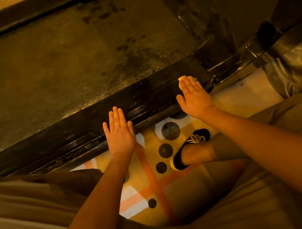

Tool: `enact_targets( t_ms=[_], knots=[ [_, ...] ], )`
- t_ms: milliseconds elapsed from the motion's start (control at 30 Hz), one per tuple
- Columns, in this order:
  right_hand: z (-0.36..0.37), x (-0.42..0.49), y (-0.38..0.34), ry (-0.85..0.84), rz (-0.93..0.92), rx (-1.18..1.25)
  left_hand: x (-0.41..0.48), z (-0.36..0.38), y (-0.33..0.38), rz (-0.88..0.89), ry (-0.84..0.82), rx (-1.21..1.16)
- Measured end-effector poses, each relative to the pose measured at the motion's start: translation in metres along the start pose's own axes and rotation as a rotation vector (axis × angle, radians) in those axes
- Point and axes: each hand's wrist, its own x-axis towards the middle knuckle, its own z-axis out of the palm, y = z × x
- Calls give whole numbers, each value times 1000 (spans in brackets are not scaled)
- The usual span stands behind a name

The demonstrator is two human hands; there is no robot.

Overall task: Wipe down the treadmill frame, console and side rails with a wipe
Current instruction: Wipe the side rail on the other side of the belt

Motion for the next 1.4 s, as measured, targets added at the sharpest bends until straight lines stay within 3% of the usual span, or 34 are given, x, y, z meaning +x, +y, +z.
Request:
enact_targets(
  t_ms=[67,300,700,867,1200,1400],
  knots=[
    [2,-3,-15,0,22,24,0,1,0,0,4,1],
    [23,-13,-73,-23,-169,12,0,1,0,-1,6,15],
    [-20,16,57,-1,90,5,-1,1,1,-4,13,-10],
    [-7,8,8,13,173,124,-1,3,1,1,32,-6],
    [29,-22,-131,-52,-159,63,-1,0,1,2,6,-13],
    [14,2,-99,-36,-143,62,-1,-5,3,-16,-30,-22]
  ],
)
